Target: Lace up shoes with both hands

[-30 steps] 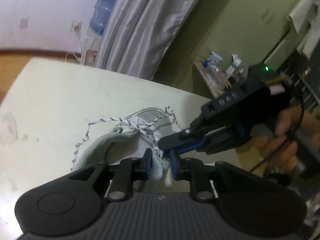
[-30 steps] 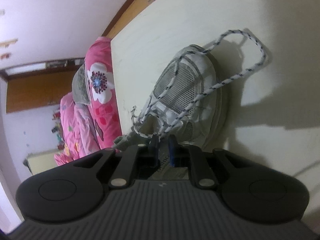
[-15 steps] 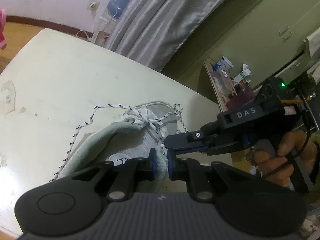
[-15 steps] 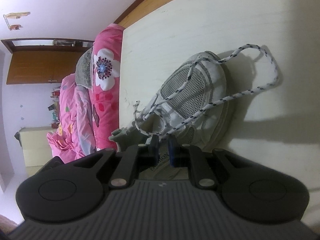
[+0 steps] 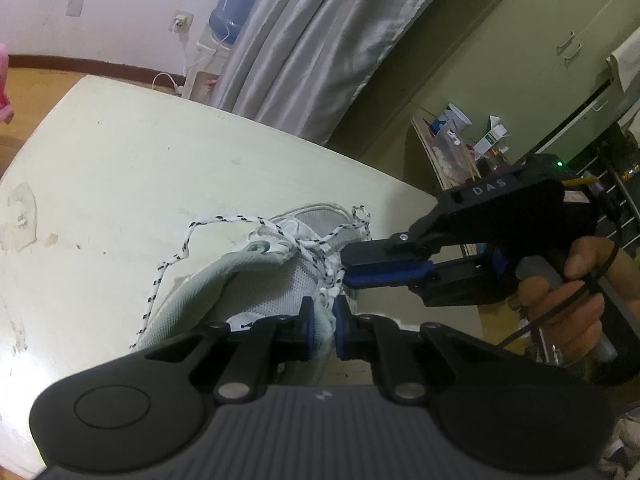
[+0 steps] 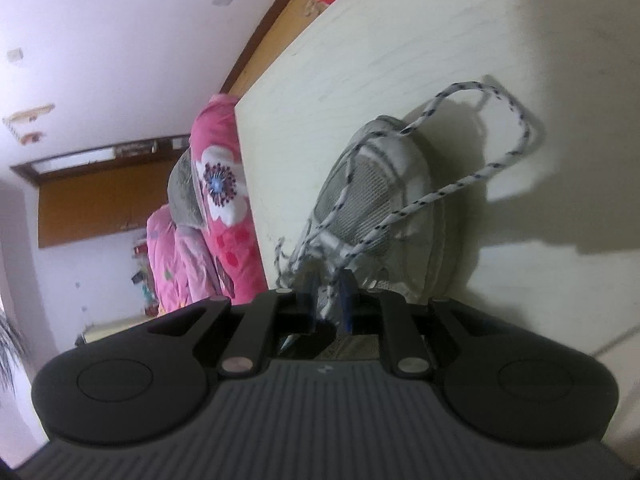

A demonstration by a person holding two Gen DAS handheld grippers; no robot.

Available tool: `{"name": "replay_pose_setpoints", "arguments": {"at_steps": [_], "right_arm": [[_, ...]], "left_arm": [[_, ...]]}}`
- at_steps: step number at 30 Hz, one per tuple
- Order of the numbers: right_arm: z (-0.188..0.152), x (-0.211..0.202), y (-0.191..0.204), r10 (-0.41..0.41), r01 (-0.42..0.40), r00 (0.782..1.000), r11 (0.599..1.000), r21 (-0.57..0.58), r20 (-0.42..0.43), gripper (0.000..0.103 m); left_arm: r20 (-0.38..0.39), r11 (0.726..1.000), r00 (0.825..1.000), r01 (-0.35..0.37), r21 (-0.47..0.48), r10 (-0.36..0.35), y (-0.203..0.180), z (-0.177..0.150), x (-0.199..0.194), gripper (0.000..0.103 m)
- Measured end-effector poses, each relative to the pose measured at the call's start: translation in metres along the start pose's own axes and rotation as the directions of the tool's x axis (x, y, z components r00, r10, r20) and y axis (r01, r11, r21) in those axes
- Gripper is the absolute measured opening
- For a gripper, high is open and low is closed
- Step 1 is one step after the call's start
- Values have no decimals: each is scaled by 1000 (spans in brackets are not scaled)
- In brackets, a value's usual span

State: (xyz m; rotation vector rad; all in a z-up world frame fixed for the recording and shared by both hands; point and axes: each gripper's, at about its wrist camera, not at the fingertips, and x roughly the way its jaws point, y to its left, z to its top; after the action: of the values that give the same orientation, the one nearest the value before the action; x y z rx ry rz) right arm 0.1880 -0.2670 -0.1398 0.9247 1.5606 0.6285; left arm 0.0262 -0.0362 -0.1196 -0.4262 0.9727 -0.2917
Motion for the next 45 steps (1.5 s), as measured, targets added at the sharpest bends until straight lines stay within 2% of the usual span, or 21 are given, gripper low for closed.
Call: {"name": "replay_pose_setpoints", "arguments": {"at_steps": [14, 18, 30, 45], "right_arm": [[-8, 5, -7, -2, 0, 1000, 998, 70, 23, 6], [-7, 6, -5, -19, 18, 1000, 998, 56, 14, 3], [-6, 7, 2, -22, 22, 999, 1000, -2, -29, 3], [1, 8, 1, -11, 18, 996, 997, 76, -92, 6]], "left_arm": [[12, 995, 1000, -28, 92, 27, -14, -1, 1, 9], [17, 993, 999, -33, 117, 31, -16, -2, 0, 9], [28, 987, 999, -44, 157, 40, -23, -5, 0, 9], [34, 975, 998, -59, 215, 53, -28, -7, -1, 10]]}}
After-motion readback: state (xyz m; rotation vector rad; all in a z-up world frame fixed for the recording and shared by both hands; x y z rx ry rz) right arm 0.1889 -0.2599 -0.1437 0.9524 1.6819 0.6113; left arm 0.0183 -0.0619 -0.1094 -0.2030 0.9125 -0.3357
